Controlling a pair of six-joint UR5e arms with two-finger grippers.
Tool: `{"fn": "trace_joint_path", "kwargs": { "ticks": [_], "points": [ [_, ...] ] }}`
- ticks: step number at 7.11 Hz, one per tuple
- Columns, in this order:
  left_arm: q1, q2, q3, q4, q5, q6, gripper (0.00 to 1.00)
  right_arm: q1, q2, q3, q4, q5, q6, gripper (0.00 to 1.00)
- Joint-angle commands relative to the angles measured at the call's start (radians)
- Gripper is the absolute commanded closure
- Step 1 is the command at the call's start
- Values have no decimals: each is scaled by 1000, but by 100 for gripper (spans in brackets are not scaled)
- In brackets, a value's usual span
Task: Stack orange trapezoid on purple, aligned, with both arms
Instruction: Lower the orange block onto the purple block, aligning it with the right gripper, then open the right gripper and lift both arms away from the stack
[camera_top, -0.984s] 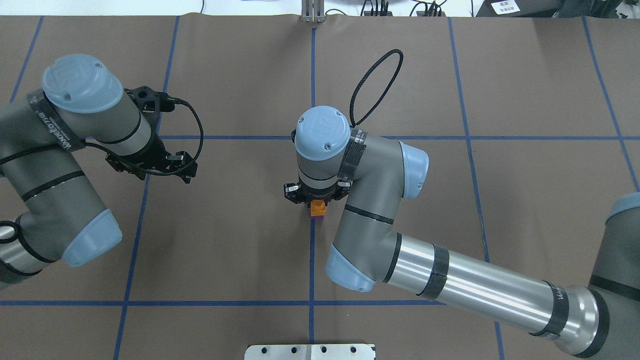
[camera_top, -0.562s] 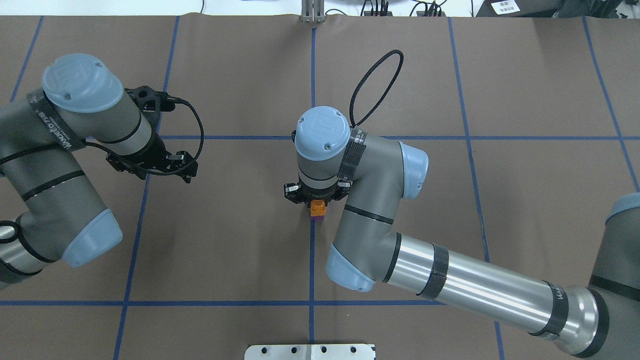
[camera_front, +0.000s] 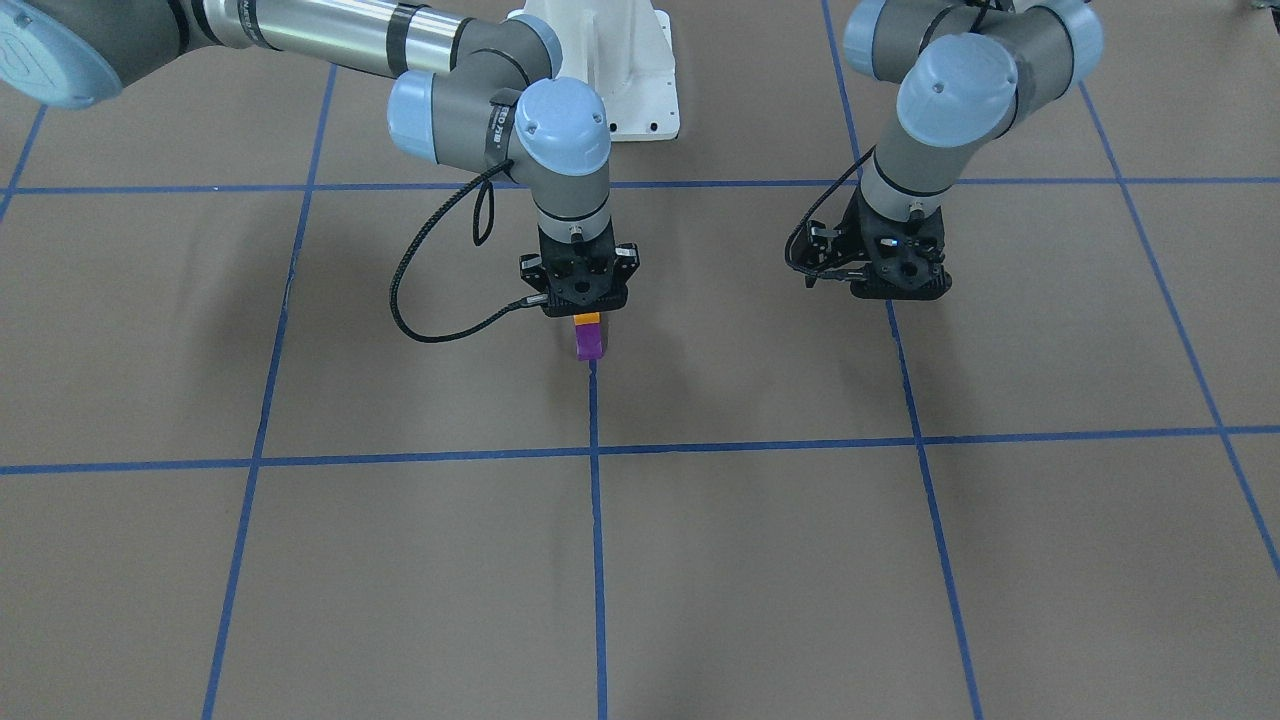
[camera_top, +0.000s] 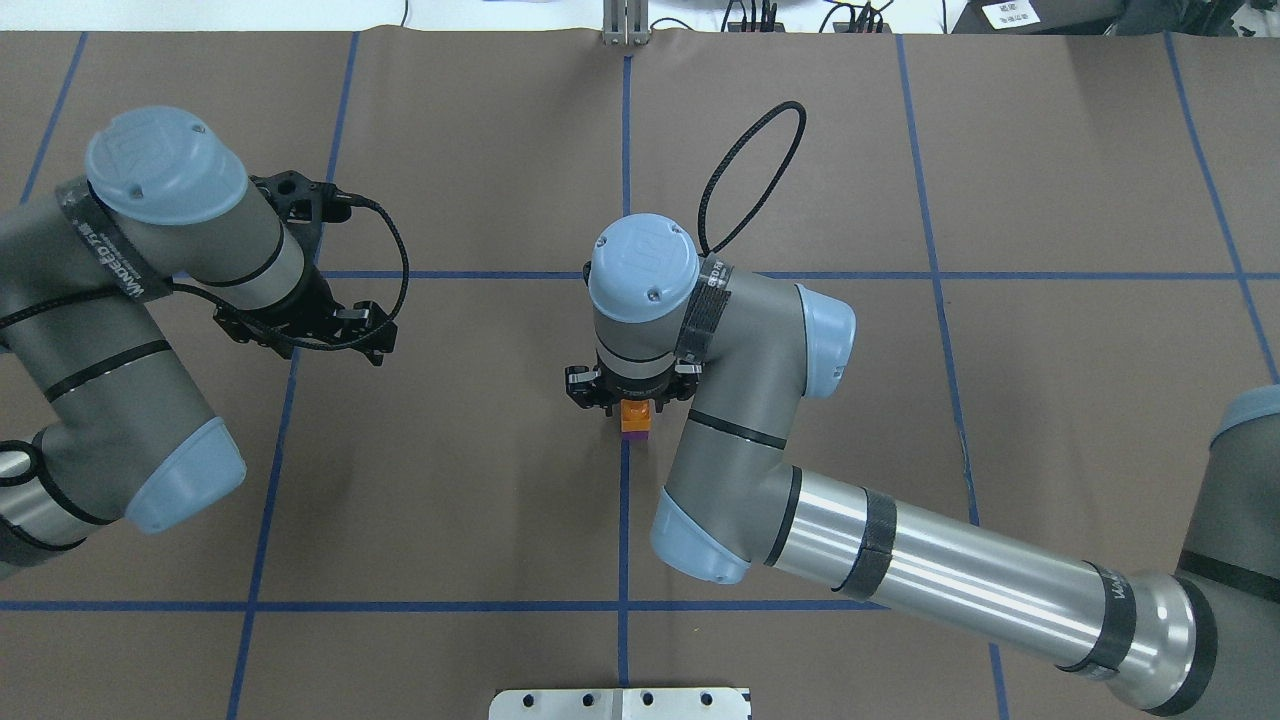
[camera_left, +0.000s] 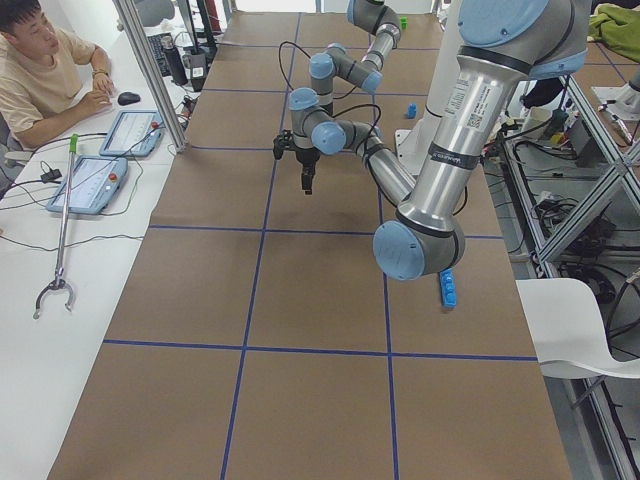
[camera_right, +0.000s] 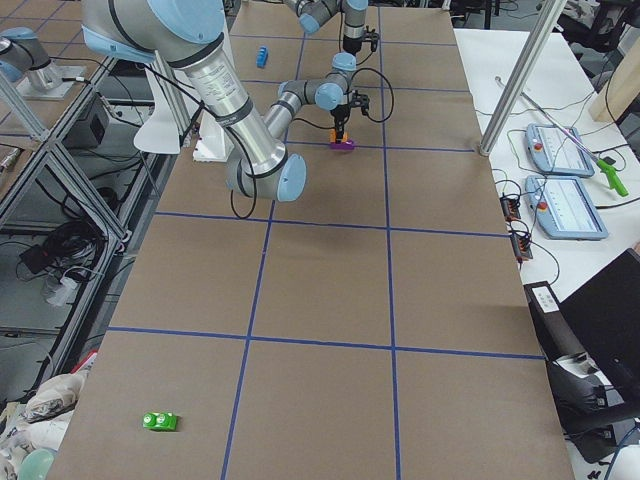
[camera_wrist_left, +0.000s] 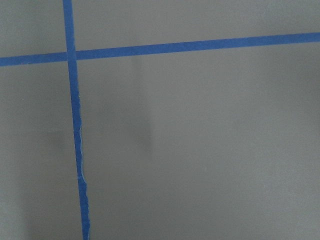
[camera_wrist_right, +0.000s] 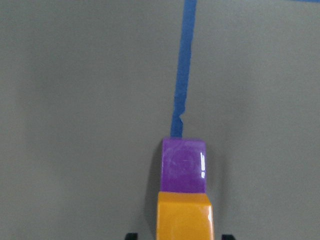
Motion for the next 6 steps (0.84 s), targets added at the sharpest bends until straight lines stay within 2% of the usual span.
{"fn": "trace_joint_path", "kwargs": {
  "ticks": [1,3,4,5,6],
  "points": [
    [0,-1,0,0,0,-1,0,10,2,14,-1,2,-3,0],
    [-12,4,-5,-2,-3,9,0,55,-13,103,-15,25,-4,0],
    [-41,12,-15,-3,-11,30,0,87,-67,173,-36,49,-7,0],
    [-70,54,-44,-6,-12,85,0,127,-146,267,-56,80,-16,0],
    [-115,91,-55,-11,-56,135,0,163,-278,362,-55,98,-24,0]
  ]
}}
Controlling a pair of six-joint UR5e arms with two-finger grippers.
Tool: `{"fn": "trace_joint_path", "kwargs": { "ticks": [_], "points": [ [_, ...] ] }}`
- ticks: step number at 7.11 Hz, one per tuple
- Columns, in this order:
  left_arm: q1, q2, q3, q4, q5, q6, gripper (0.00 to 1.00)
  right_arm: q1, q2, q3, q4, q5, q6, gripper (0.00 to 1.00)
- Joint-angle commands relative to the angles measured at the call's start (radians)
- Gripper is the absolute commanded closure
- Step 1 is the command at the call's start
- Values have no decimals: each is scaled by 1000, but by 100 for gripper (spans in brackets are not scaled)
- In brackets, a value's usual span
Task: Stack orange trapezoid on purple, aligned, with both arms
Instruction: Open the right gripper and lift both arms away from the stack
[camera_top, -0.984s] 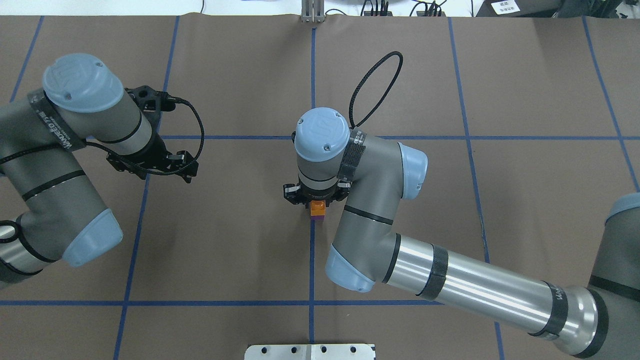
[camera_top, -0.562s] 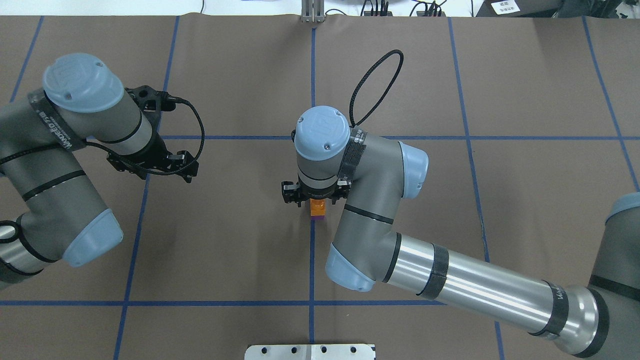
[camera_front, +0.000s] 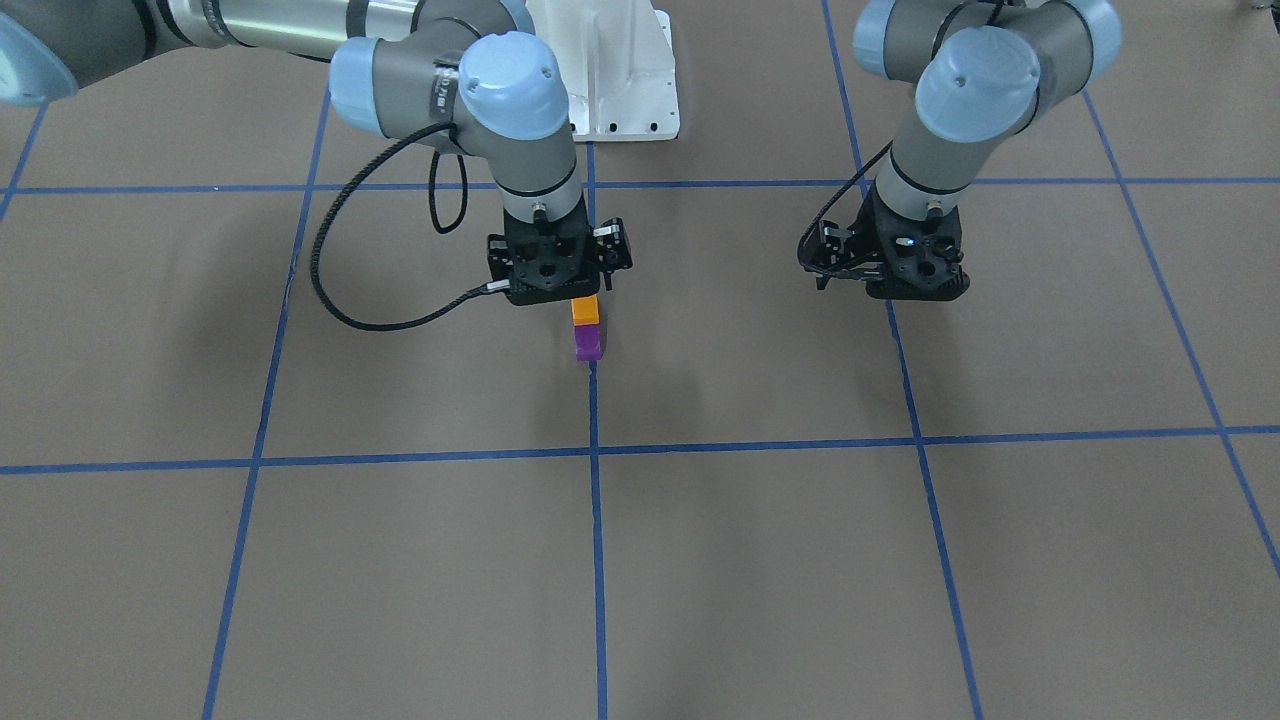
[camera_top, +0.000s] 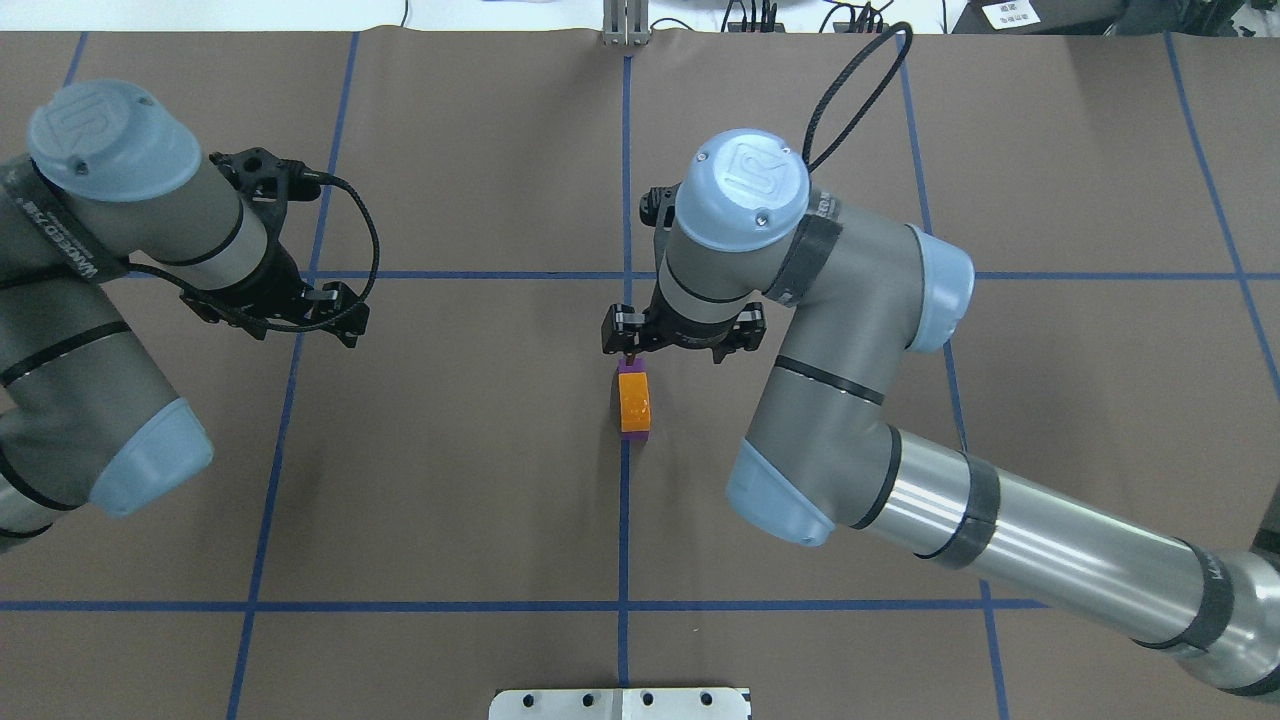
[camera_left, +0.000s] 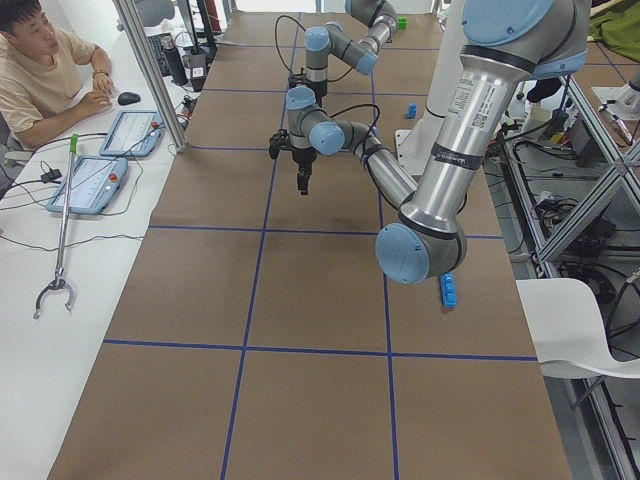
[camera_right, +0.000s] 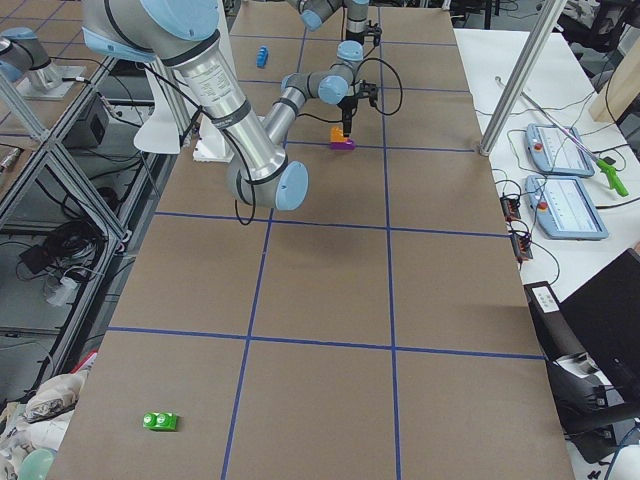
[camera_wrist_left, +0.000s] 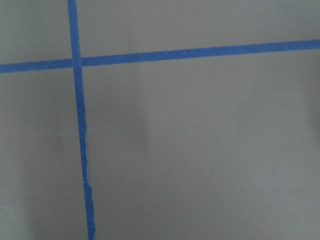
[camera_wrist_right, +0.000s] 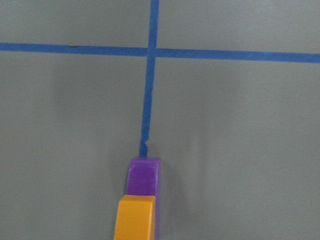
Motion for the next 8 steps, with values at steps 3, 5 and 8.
{"fn": "trace_joint_path", "kwargs": {
  "ticks": [3,5,8],
  "points": [
    [-278,179,-6,-25,-172,387,0,312,-479,205,6,195,-428,0],
    [-495,221,145,-26,-325,719,0,586,-619,145,3,324,-807,0],
    [-699,229,331,-25,-342,996,0,901,-704,-74,3,382,-1249,0]
  ]
}}
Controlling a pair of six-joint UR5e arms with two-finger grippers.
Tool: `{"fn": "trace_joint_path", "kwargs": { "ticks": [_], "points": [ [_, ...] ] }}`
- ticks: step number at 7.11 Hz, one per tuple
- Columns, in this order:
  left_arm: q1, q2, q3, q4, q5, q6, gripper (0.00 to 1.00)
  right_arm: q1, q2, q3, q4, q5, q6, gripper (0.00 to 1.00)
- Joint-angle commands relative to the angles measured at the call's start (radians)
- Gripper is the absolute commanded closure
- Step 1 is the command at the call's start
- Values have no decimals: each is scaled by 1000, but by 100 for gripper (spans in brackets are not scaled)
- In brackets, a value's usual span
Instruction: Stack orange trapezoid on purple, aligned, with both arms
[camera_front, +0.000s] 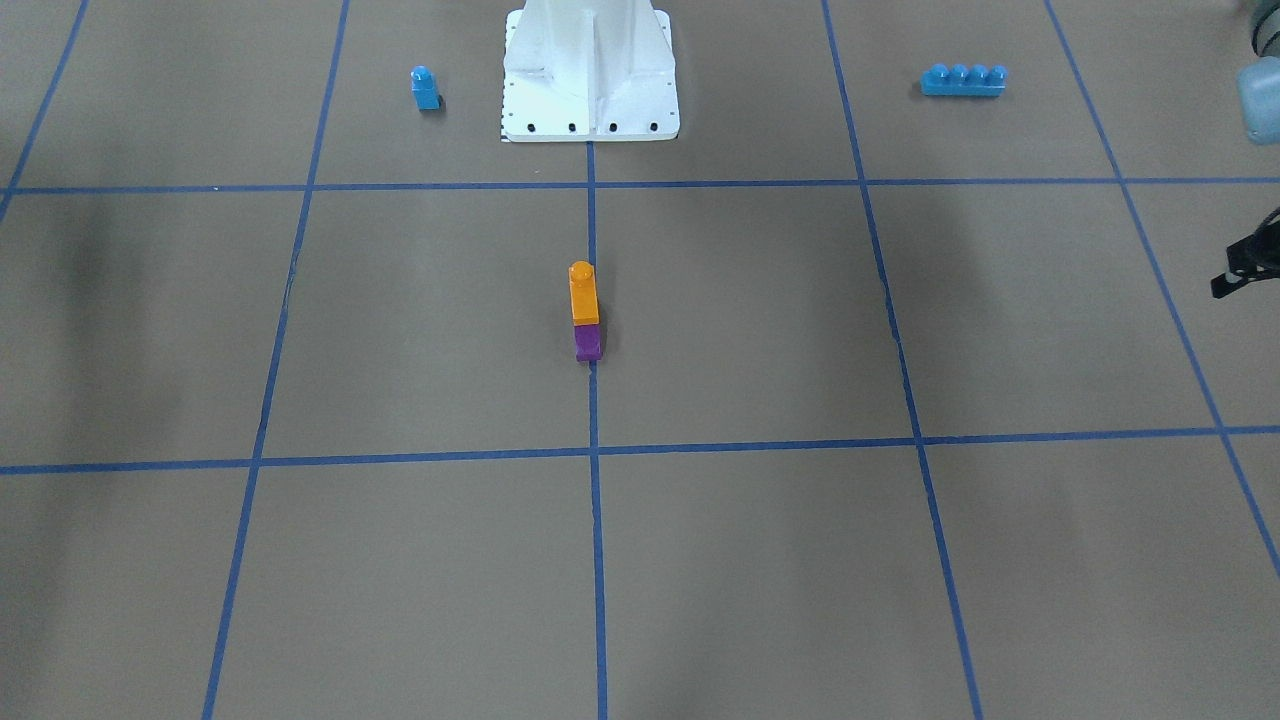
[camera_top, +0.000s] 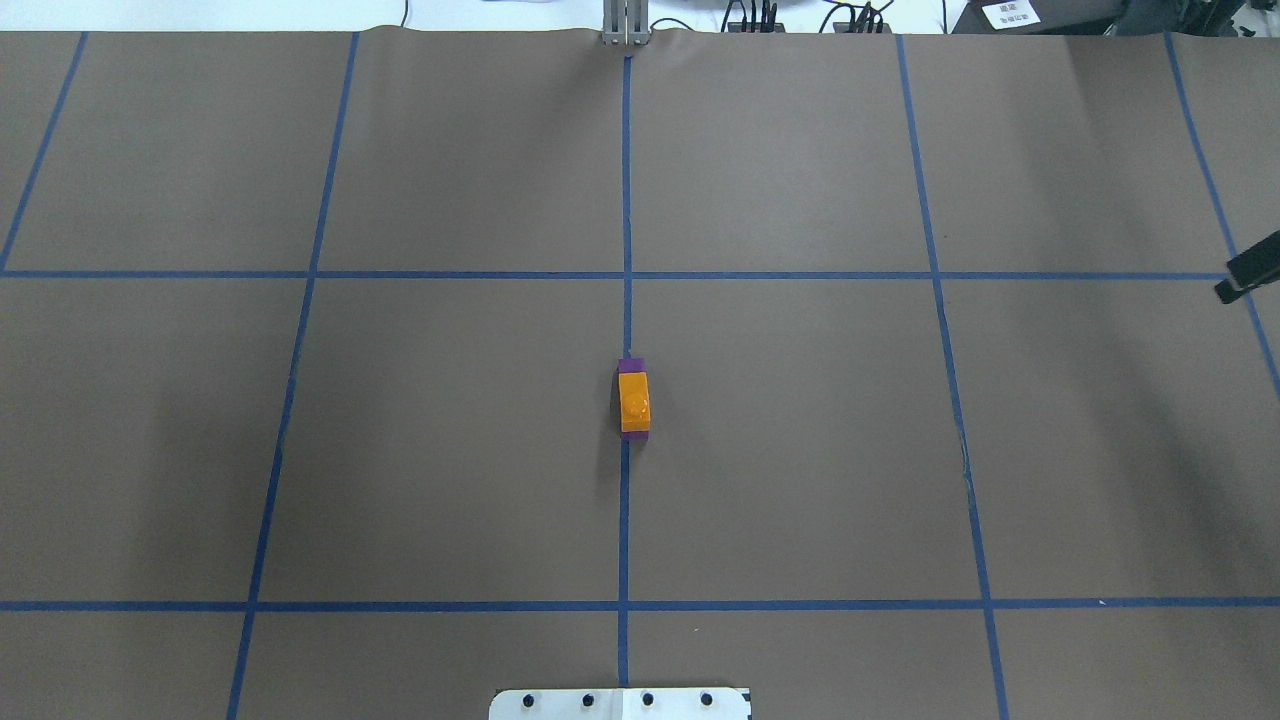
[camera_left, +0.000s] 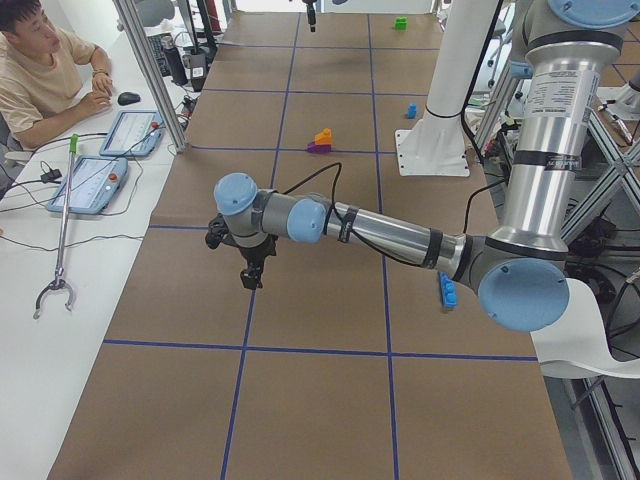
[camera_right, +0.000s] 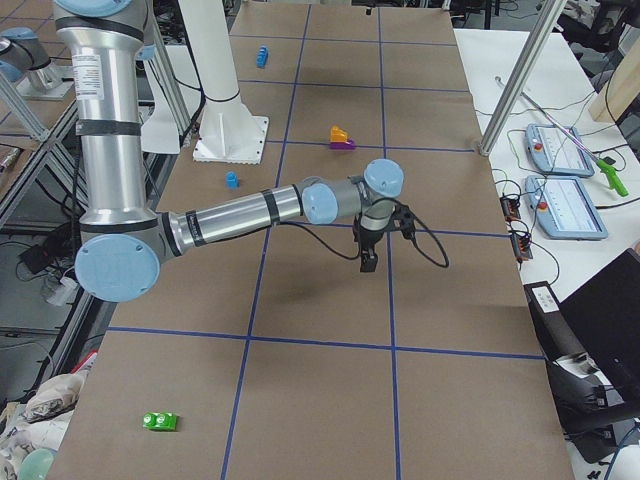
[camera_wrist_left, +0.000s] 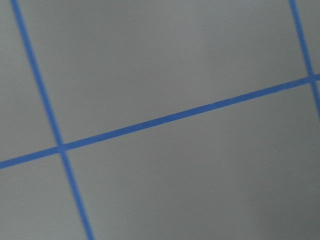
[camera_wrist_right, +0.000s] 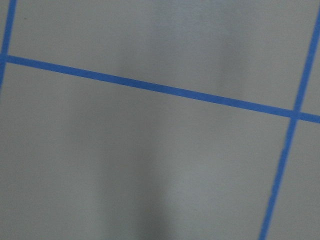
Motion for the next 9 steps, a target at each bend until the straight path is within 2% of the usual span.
{"fn": "trace_joint_path", "kwargs": {
  "ticks": [1,3,5,6,7,8,9],
  "points": [
    [-67,3,66,4,4,67,0,157,-22,-116,-6,29,-186,0],
    [-87,9,86,6,6,57,0,176,-20,-119,-9,40,-174,0],
    [-92,-2,61,18,9,-22,0,174,-14,-118,-9,35,-147,0],
    [-98,26,43,15,7,-34,0,174,-14,-119,-8,33,-142,0],
    [-101,52,18,12,9,-32,0,174,-19,-119,-2,33,-144,0],
    [-100,122,-53,12,34,-41,0,174,-22,-119,0,33,-144,0],
    [-100,139,-93,15,73,-43,0,174,-23,-118,0,35,-142,0]
  ]
}}
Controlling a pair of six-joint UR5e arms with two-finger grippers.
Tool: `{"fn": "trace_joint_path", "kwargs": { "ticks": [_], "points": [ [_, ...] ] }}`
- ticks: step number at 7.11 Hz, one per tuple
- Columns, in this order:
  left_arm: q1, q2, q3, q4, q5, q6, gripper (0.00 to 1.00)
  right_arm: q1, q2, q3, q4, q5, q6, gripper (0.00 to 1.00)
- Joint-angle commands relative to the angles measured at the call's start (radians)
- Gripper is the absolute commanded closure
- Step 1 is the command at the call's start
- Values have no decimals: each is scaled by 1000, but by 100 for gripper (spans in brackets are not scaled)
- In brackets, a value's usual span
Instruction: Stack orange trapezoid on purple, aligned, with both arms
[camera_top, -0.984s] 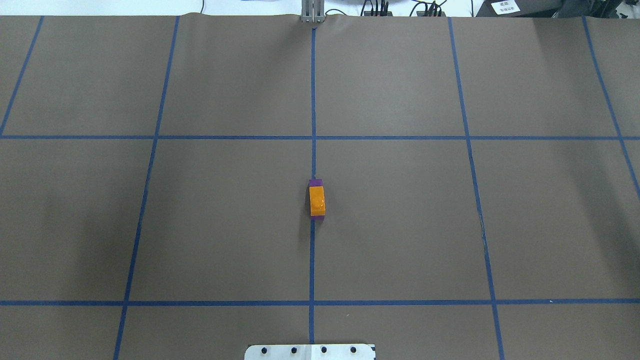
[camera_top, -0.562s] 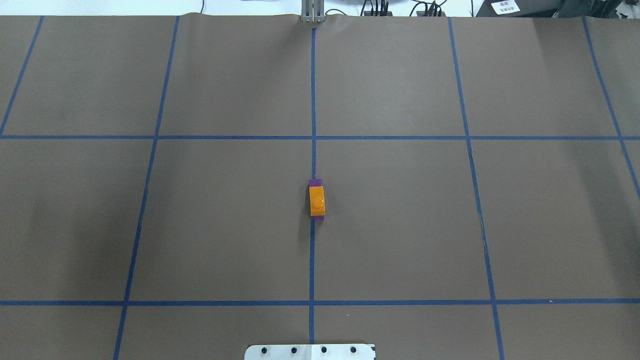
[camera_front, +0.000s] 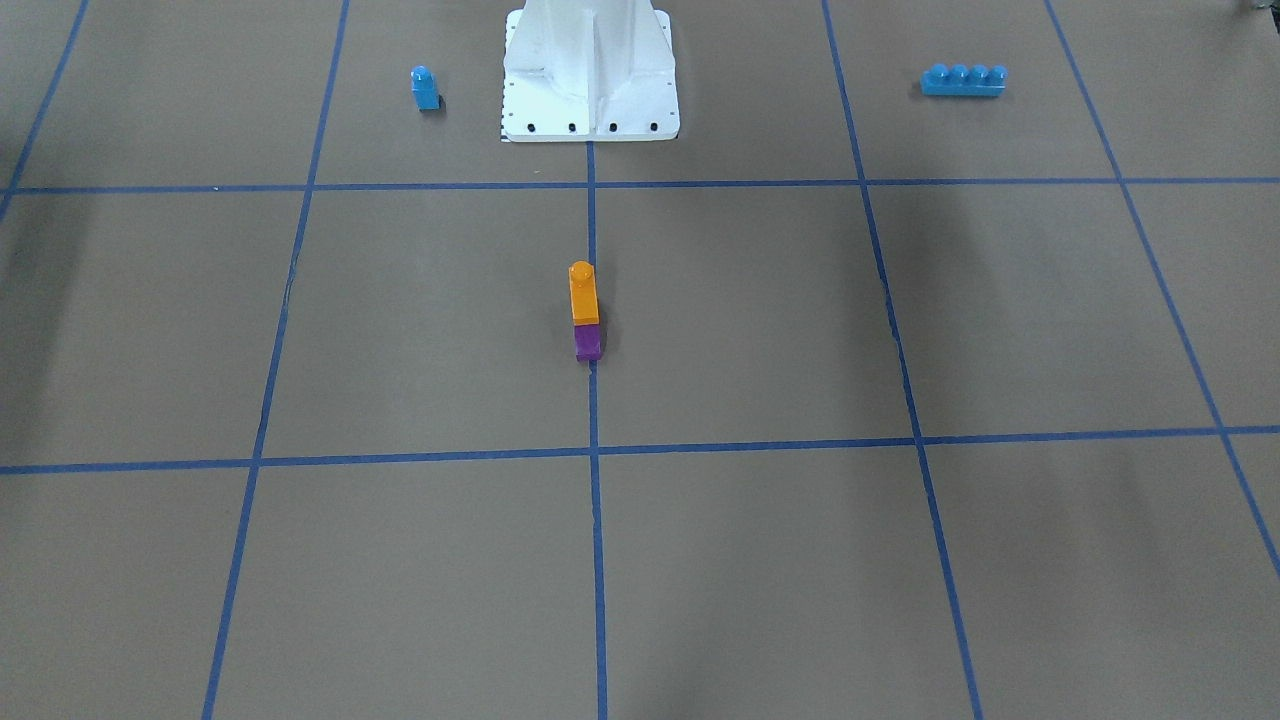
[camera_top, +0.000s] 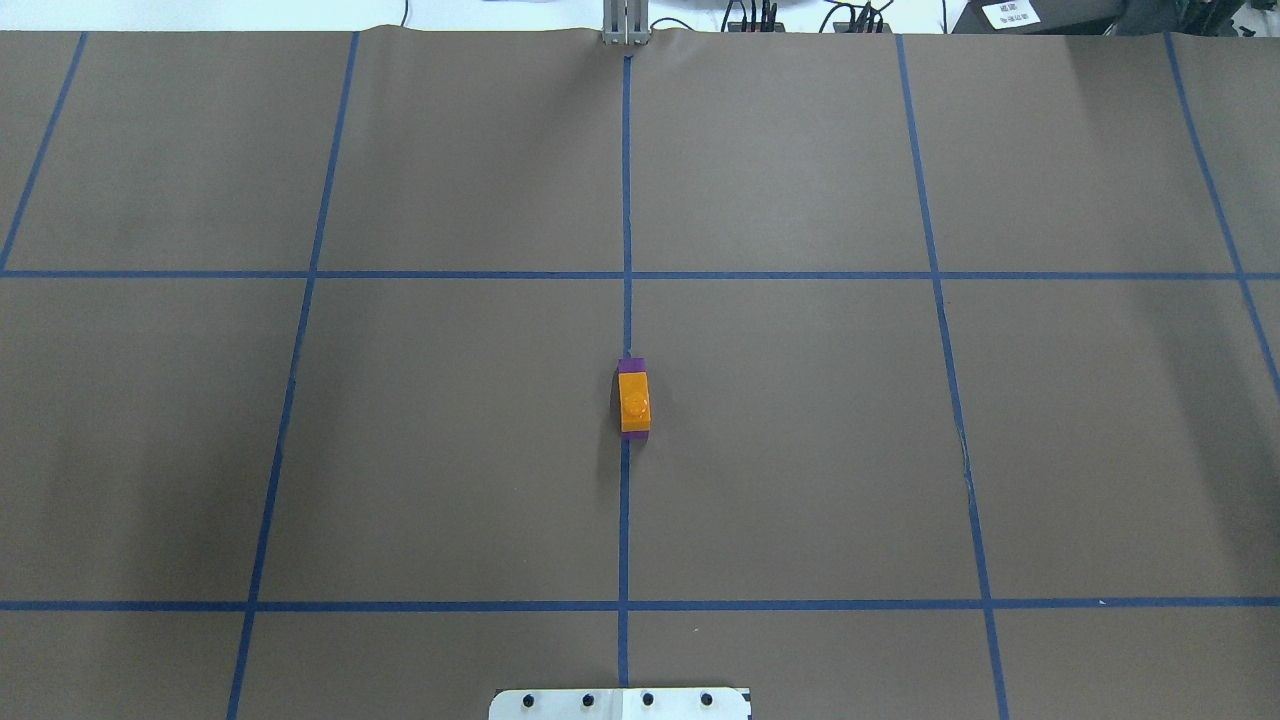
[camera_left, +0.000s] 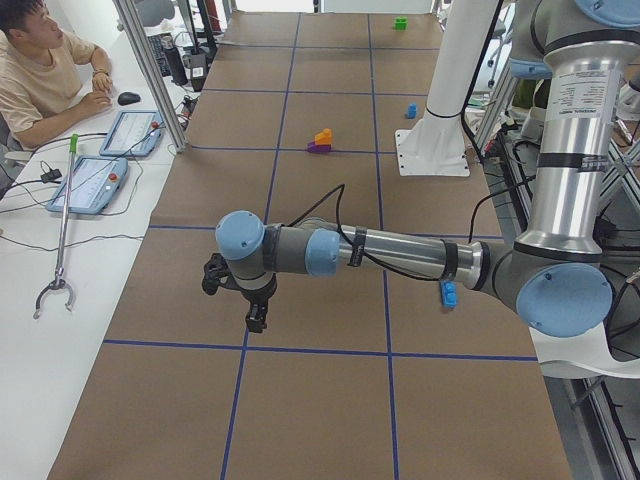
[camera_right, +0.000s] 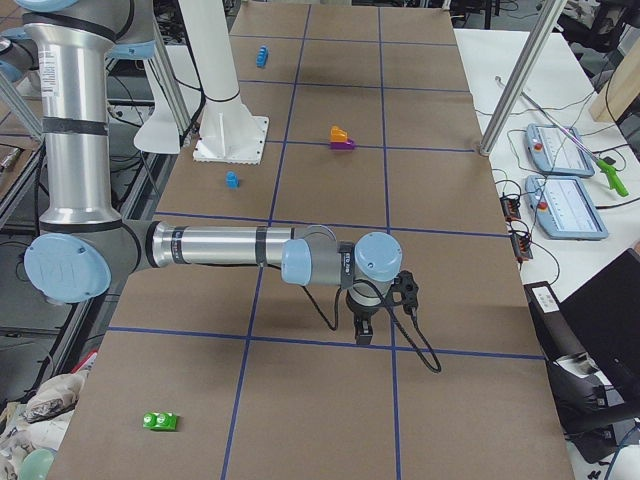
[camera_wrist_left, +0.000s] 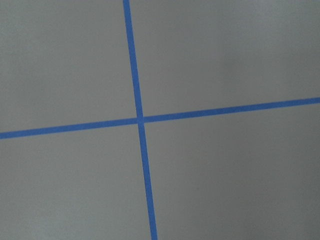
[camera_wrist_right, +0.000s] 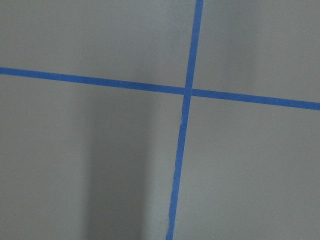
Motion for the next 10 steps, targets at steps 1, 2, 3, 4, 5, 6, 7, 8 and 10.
{"fn": "trace_joint_path", "kwargs": {
  "ticks": [1,2,3,4,5,6,7,8,10],
  "points": [
    [1,38,-52,-1,35,-4,0,0,-3,0,1,0,0,0],
    [1,40,-54,-6,30,-2,0,0,-13,0,1,0,0,0],
    [1,40,-57,-4,27,-2,0,0,-18,1,3,0,-2,0],
    [3,38,-55,-3,27,-2,0,0,-27,0,1,1,-5,0],
    [1,38,-55,-3,26,-2,0,0,-39,0,3,3,-9,0],
    [3,38,-57,-3,24,-2,0,-2,-41,1,3,0,-8,0],
    [1,44,-61,-4,24,-3,0,-3,-39,1,4,3,-5,0],
    [3,58,-63,-6,33,-2,0,-9,-39,1,3,1,-3,0],
    [3,61,-64,-6,35,0,0,-21,-36,-3,0,-3,-2,0]
  ]
}}
